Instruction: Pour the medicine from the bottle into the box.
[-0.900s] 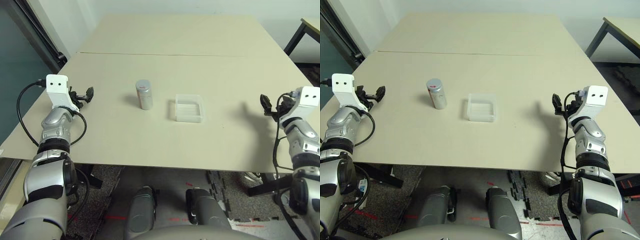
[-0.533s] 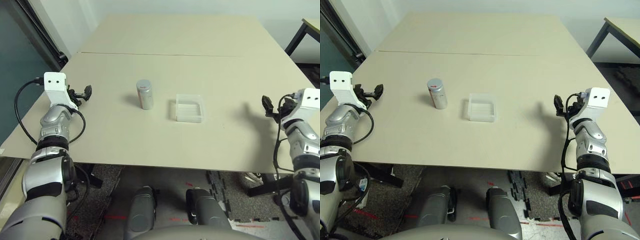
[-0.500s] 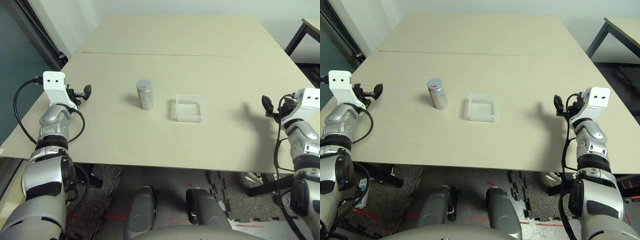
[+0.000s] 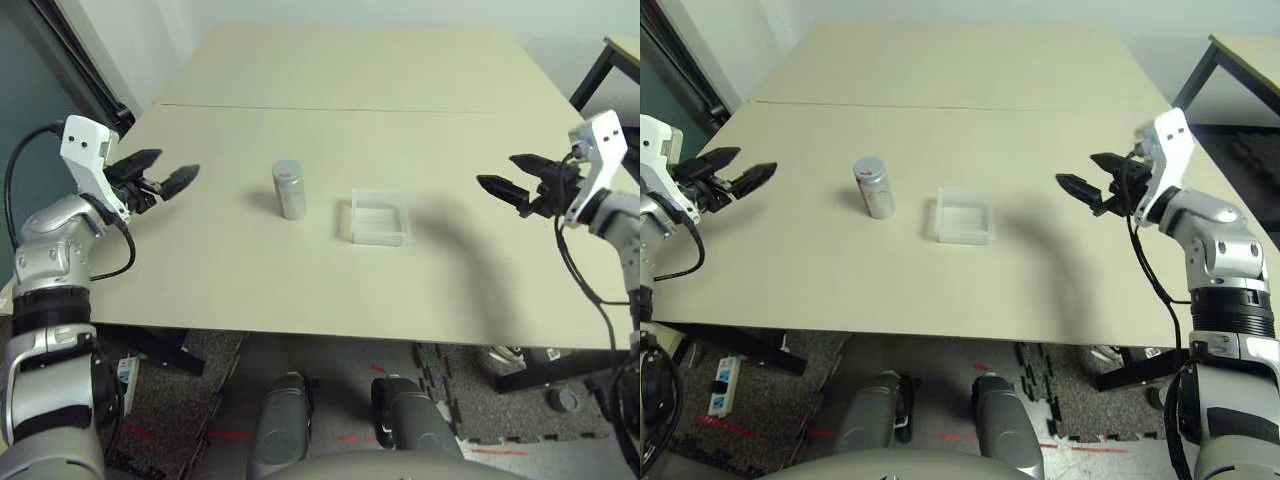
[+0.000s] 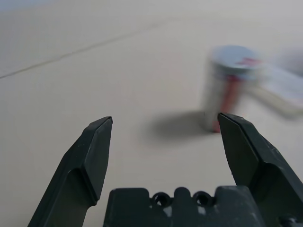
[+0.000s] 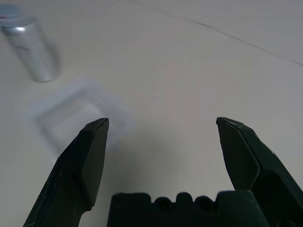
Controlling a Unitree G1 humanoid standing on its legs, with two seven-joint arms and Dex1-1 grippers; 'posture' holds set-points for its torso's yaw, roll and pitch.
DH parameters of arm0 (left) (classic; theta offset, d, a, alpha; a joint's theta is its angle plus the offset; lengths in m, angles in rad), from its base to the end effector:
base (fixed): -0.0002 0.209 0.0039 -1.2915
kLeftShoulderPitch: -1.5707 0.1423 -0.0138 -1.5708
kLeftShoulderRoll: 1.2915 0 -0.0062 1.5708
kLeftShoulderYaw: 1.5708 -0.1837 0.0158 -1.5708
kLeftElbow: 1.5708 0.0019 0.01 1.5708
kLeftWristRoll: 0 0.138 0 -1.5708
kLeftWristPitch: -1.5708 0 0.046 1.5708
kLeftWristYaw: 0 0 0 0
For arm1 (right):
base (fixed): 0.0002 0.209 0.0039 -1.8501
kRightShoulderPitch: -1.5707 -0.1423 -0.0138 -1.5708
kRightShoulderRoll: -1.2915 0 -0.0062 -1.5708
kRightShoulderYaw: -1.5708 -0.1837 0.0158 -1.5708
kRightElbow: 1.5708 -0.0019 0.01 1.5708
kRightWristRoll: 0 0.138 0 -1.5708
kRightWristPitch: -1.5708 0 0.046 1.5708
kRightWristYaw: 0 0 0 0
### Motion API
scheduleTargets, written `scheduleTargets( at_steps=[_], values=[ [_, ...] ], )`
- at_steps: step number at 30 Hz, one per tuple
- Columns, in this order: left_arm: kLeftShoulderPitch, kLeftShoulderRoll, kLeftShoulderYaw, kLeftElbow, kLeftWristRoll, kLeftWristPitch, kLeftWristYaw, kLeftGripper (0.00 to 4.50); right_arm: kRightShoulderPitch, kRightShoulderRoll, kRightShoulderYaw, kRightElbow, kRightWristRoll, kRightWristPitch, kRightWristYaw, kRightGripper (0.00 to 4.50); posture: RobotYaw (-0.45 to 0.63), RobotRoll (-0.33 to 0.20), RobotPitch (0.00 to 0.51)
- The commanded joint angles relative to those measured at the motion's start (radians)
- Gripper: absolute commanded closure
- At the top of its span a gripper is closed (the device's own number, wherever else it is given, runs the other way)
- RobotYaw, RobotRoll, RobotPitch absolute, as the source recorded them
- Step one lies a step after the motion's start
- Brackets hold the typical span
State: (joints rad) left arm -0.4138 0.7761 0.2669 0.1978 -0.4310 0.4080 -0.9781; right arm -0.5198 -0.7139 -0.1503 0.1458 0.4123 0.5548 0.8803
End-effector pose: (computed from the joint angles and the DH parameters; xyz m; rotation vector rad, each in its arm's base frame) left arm 0.2534 0.3231 0.1821 0.1599 0.0930 -0.6569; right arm 0.2749 -0.2850 0.1865 -0.1377 0.1557 0.6894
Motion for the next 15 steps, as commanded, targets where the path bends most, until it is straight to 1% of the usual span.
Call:
scheduleTargets(
  at_steps=[1, 4, 8, 11, 15],
  values=[
    [0.027, 0.002, -0.05, -0.105, -0.013, 0.042, -0.021, 0.05, 0.006, 0.003, 0.054, -0.107, 0.038, 0.099, 0.026, 0.0, 0.13, 0.0, 0.098],
    [0.011, -0.02, -0.088, -0.099, 0.011, 0.031, -0.009, 0.05, 0.015, 0.002, 0.09, -0.165, 0.046, 0.151, 0.036, 0.0, 0.12, 0.0, 0.094],
    [-0.032, -0.044, -0.134, -0.041, 0.045, -0.013, -0.012, 0.05, 0.014, 0.009, 0.11, -0.193, 0.045, 0.172, 0.035, 0.0, 0.1, 0.0, 0.093],
    [-0.072, -0.068, -0.165, 0.028, 0.077, -0.062, -0.014, 0.05, 0.011, 0.011, 0.121, -0.196, 0.033, 0.163, 0.035, 0.0, 0.09, 0.0, 0.088],
    [-0.136, -0.113, -0.201, 0.167, 0.125, -0.155, -0.017, 0.05, 0.005, 0.026, 0.126, -0.208, 0.032, 0.167, 0.023, 0.0, 0.06, 0.0, 0.086]
  ],
)
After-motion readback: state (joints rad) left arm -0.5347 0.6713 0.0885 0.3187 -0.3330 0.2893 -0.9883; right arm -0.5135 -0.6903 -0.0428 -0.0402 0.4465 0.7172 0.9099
